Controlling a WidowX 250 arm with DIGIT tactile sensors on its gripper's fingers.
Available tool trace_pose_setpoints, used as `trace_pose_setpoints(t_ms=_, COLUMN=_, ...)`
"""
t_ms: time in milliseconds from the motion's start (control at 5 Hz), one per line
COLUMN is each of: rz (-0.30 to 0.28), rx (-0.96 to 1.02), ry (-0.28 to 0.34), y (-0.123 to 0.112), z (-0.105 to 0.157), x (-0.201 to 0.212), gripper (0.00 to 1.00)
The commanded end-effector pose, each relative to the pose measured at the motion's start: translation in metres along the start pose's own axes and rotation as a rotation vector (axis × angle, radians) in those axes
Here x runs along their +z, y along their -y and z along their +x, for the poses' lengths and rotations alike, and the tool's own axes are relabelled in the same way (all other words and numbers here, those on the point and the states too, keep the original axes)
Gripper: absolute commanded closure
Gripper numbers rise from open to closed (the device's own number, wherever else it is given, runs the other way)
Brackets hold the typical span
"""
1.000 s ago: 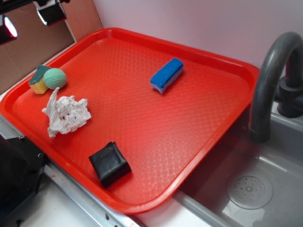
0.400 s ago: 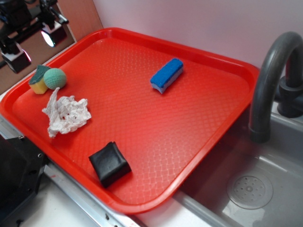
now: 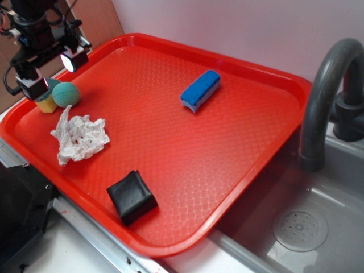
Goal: Grab the green ball.
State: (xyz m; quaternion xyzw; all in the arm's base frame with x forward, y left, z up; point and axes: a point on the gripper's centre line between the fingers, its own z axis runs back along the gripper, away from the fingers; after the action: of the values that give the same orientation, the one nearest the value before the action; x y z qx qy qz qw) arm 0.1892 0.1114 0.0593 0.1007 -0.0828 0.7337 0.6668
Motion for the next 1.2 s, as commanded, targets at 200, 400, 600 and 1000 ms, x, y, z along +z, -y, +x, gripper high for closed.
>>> trace_pose_setpoints(t_ms=200, rz=0.083, rx=0.018, ry=0.093, y=-0.015, z=0.01, x=-0.031, gripper=0.0)
trace_pose_setpoints(t_ms=400, rz=0.082, rx=-0.024, ry=0.085, y=-0.017, z=0.001, x=-0.035, gripper=0.62)
trace_pose_setpoints(t_ms=600, rz=0.067, rx=-0.025, ry=0.085, y=-0.02, z=-0.002, x=-0.03, gripper=1.0)
trace_pose_setpoints(t_ms=1000, rz=-0.114, rx=-0.31, ry=-0.002, y=0.001, z=-0.002, x=0.017, gripper=1.0)
